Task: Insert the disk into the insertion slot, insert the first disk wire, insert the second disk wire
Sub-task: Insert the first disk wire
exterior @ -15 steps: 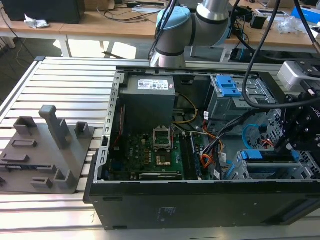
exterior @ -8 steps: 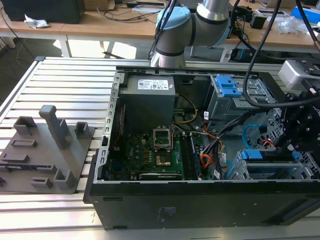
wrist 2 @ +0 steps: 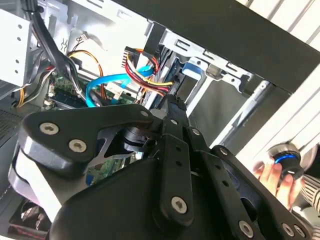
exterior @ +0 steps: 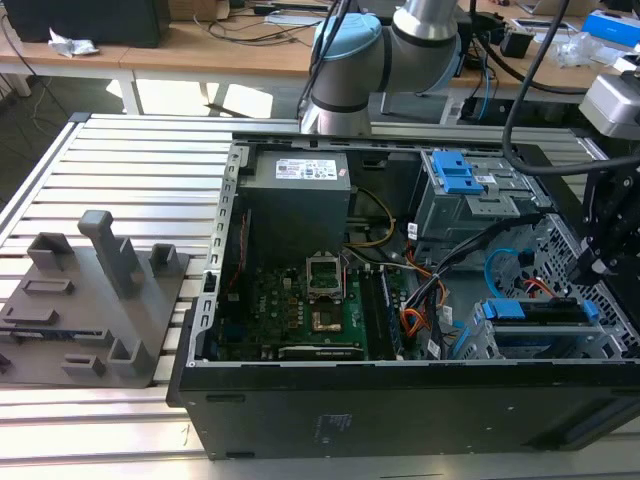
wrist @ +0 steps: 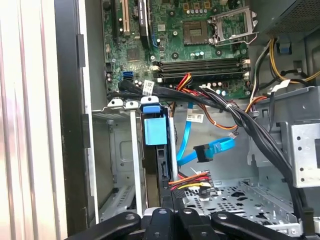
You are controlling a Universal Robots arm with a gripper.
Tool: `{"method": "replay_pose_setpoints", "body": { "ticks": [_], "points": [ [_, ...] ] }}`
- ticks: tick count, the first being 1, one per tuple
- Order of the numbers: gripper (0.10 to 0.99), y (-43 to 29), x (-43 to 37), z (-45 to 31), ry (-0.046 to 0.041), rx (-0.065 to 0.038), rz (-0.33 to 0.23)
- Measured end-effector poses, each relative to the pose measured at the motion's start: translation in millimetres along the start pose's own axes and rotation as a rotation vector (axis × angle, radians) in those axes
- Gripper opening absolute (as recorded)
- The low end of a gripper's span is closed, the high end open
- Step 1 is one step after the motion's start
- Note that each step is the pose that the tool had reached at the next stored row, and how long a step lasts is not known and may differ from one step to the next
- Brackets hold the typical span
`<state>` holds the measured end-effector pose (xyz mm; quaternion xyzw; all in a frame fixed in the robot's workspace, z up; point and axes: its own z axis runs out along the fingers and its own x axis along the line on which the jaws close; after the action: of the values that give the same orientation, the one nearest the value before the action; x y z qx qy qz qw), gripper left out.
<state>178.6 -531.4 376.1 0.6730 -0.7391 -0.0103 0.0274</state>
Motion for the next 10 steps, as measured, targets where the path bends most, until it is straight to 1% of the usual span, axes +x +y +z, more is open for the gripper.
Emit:
{"method": "replay_pose_setpoints", "body": {
  "ticks": [2, 10],
  "points": [
    [0.106, 0.2, 0.1, -3.8, -0.0001, 0.000, 0.000],
    [0.106, 0.2, 0.1, -4.3, -0.0001, 0.000, 0.000]
  ]
}}
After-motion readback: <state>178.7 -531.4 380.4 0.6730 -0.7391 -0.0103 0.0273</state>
